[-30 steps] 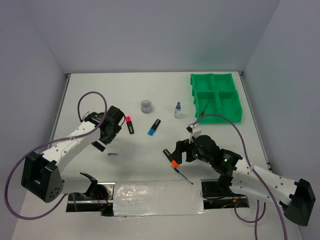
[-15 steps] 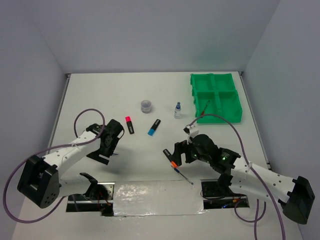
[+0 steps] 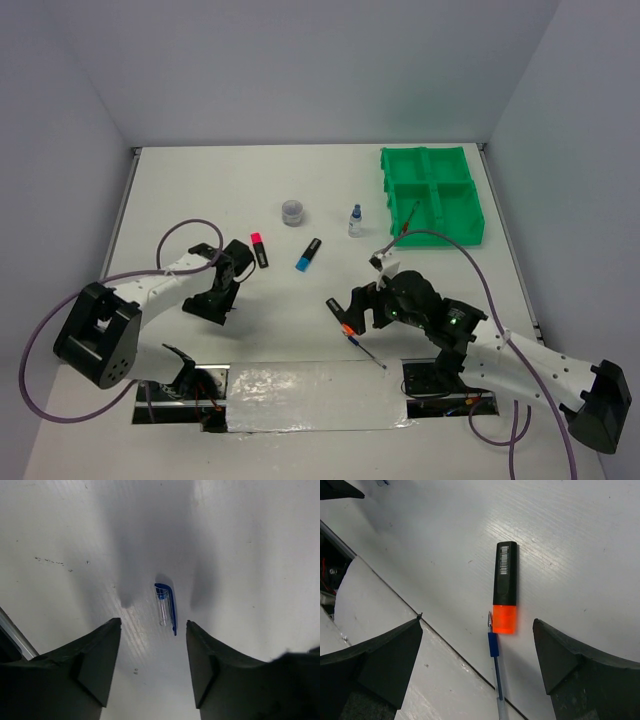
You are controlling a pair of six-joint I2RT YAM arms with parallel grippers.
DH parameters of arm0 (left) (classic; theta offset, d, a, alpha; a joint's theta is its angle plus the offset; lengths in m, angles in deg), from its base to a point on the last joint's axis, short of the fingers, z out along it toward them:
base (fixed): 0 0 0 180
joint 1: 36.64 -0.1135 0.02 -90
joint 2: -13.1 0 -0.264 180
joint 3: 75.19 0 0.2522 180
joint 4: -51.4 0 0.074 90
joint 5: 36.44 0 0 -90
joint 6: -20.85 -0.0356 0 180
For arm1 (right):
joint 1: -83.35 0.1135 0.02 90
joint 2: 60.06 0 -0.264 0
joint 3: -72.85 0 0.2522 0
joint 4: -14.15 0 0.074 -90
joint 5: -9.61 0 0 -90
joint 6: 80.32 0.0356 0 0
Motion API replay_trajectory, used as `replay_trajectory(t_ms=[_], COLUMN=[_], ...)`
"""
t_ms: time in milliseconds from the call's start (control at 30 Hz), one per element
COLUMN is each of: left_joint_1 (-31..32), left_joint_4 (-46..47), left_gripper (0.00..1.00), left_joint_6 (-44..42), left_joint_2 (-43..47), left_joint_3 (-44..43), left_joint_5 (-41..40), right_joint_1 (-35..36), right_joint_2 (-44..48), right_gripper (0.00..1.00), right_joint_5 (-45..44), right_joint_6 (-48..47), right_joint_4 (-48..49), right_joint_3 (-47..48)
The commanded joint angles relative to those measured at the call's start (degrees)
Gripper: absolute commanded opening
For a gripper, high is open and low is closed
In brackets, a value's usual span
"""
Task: Sort the stationery into containers
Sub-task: Pick up the pen cap from the center of the board.
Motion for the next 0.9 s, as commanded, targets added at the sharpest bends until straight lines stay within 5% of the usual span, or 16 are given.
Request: replay_trajectory(t_ms=[0,400,433,500,533,867], left_joint_1=[0.1,-2.1,-2.2,-2.3,-2.4,-2.8], left_joint_4=[0.3,5.8,5.9,6.1,5.8,8.4], left_gripper=[0.65,0.59,0.52,0.06,0.00,0.00], left_joint_6=[1.2,-1.1,-1.4,-1.3,-0.4,-6.5], left_joint_2=[-1.8,-5.3,-5.7,-6.9,-7.3,-2.2], left_joint_3=[0.1,5.7,5.8,6.5,6.8,9.6], left_joint_5=[0.8,1.3,1.5,2.9,3.6,1.2], right_joint_1=[0.1,0.1,0.1,0.1,0.1,0.1], right_joint_2=[1.2,2.4,2.4,2.4,2.4,3.7], right_gripper=[0.98,0.97,0.97,0.97,0.97,0.97], right_joint_5=[0.8,1.4,1.3,1.2,1.1,0.8], right_joint_6=[-1.0,-1.3,-1.2,-1.2,-1.2,-0.6], right_joint_4=[1.9,2.2,2.1,2.0,2.0,1.6], right_joint_3=[-0.4,-0.7,-0.7,-0.7,-0.7,-0.8])
